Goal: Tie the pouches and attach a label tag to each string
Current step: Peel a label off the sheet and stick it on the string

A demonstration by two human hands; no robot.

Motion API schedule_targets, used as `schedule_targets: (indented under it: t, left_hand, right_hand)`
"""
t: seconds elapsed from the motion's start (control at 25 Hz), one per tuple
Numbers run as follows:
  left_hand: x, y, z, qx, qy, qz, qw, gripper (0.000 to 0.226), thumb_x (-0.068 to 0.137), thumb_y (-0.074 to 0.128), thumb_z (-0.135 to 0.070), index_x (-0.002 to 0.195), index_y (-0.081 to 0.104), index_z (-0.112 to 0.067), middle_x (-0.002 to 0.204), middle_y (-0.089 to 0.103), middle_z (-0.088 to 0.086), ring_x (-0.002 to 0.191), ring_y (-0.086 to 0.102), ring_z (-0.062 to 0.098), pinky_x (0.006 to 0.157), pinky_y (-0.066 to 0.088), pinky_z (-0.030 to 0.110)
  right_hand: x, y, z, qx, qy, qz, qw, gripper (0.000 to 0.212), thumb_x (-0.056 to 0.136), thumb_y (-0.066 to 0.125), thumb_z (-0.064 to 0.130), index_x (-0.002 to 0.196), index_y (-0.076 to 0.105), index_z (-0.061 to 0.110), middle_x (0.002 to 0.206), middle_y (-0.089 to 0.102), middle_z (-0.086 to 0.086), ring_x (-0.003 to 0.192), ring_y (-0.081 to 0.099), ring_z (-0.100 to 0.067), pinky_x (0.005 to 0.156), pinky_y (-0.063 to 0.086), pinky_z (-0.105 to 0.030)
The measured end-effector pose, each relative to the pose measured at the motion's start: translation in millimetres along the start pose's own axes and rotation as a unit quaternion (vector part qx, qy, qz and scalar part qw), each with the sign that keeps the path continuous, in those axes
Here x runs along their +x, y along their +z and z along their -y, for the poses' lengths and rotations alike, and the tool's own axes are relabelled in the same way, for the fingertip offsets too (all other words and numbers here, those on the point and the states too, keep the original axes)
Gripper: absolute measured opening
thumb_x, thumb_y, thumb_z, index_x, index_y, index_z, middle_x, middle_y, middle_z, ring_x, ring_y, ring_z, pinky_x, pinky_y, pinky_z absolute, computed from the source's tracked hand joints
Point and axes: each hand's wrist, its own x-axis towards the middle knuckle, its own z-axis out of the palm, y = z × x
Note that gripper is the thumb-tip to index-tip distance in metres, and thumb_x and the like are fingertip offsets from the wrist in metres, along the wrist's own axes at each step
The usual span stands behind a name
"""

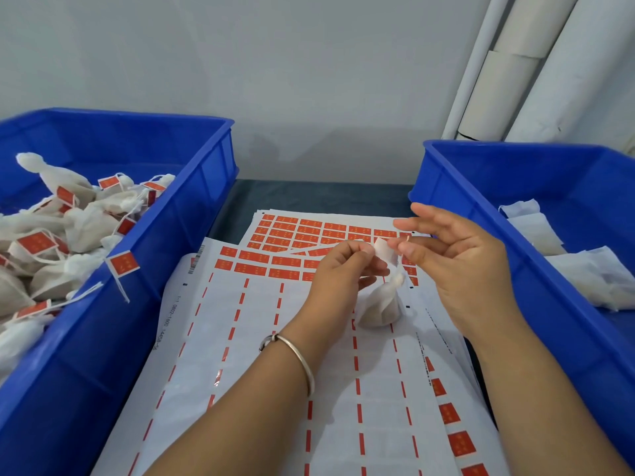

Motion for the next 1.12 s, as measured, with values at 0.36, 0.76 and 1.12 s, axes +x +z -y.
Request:
schedule_targets:
  t: [0.36,0.76,1.12]
  left_hand:
    - [-8.2,8.5,-8.8,-0.022,-0.016,0.062,0.998,0.02,0.098,0.044,-0.022,0.092,0.063,-0.018,0.086,0.073,-0.003,0.092,0.068,0.018,0.1,0.045,0.041]
    - [-8.7,7.3,-9.4,-0.022,-0.018,0.099,0.995,0.024,0.099,0.039,-0.018,0.099,0.063,-0.014,0.089,0.071,0.005,0.092,0.065,0.024,0.095,0.047,0.035]
    - [-11.4,4.8,-11.8,0.017,-0.015,0.106,0.994,0.023,0.098,0.043,-0.024,0.093,0.066,-0.023,0.085,0.069,-0.002,0.081,0.063,0.015,0.081,0.046,0.026]
  right_hand:
    - [0.7,0.7,-2.2,-0.023,-0.035,-0.022,0.999,0.034,0.071,0.065,0.029,0.103,0.059,0.041,0.092,0.069,0.028,0.09,0.068,-0.001,0.07,0.051,-0.009]
    - [2.9,-1.9,-9.0,-0.037,-0.033,-0.054,0.997,0.038,0.079,0.07,0.016,0.101,0.058,0.044,0.09,0.068,0.031,0.089,0.067,0.002,0.071,0.052,-0.01]
    - [4.8,-3.7,-13.5,-0.029,-0.013,-0.08,0.996,0.038,0.079,0.071,0.016,0.101,0.058,0.045,0.09,0.069,0.028,0.089,0.068,-0.001,0.067,0.051,-0.009]
